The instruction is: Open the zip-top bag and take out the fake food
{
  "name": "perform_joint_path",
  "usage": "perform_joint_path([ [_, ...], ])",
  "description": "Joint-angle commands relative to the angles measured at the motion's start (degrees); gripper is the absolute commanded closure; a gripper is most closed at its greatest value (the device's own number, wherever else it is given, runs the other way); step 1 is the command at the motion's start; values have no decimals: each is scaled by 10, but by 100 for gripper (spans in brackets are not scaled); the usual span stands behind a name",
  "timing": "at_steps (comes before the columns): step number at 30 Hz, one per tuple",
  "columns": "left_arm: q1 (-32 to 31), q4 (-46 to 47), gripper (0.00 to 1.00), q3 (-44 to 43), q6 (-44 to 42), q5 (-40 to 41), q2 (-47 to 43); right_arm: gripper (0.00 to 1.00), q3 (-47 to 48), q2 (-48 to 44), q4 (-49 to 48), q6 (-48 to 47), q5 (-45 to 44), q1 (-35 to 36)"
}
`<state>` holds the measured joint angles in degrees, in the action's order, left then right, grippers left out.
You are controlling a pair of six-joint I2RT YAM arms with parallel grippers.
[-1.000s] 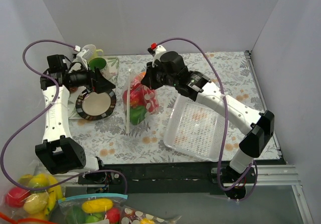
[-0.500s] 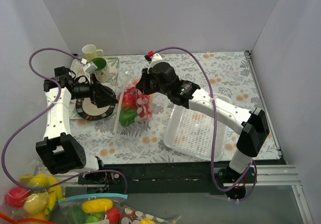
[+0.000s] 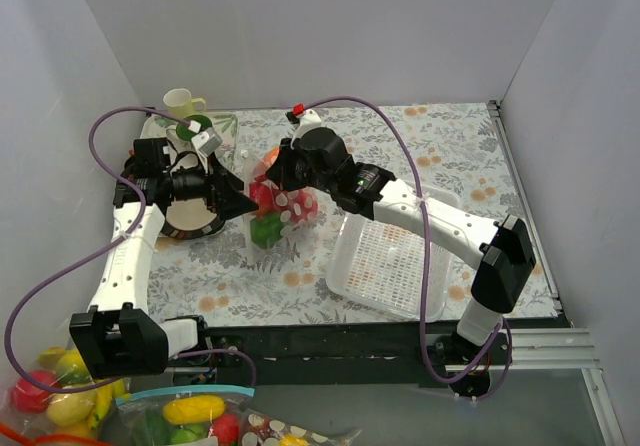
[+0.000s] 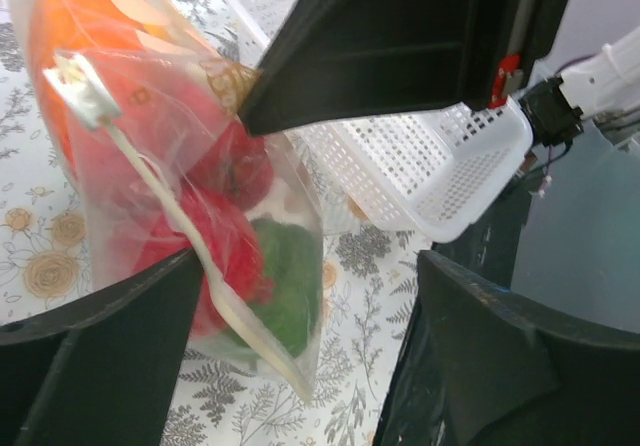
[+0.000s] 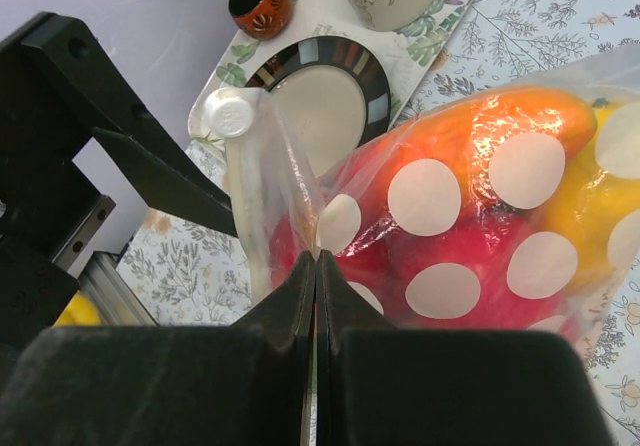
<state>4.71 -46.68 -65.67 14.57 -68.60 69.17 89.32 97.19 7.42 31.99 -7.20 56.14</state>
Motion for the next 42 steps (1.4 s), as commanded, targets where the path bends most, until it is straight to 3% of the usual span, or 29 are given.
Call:
perform_joint_path([
  [1, -9, 135, 21, 12, 88, 53, -18, 99, 16, 1, -49, 14, -2, 5],
  [2, -8, 153, 26, 14, 92, 68, -19, 99, 16, 1, -48, 12, -3, 5],
  [8, -8, 166, 35, 7, 93, 73, -1, 99, 11, -9, -47, 14, -3, 6],
  [11, -8, 168, 54, -6, 100, 66, 22, 99, 9, -15, -44, 16, 0, 6],
  [12, -9, 168, 71, -10, 100, 60, 34, 99, 7, -19, -43, 16, 0, 7],
  [16, -10, 166, 100, -31, 107, 51, 50, 99, -10, -31, -46, 19, 2, 6],
  [22, -12, 150, 100, -67, 100, 38, 67, 99, -37, -41, -50, 20, 22, 7],
  [26, -12, 109, 100, -105, 79, 39, 80, 99, -58, -60, -27, -36, 26, 2],
  [30, -12, 31, 100, -162, 8, 18, 97, 51, -71, -106, -1, -139, 29, -14],
  [31, -13, 14, 100, -182, -8, 16, 100, 46, -81, -117, 0, -181, 32, -16],
  [35, -15, -58, 100, -204, -59, 10, 106, 40, -178, -189, -87, -304, 90, -19],
  [38, -22, -111, 100, -217, -111, 3, 106, 39, -266, -243, -192, -342, 146, -32],
  [42, -38, -207, 100, -251, -206, -2, 113, 38, -309, -268, -280, -342, 260, -75],
])
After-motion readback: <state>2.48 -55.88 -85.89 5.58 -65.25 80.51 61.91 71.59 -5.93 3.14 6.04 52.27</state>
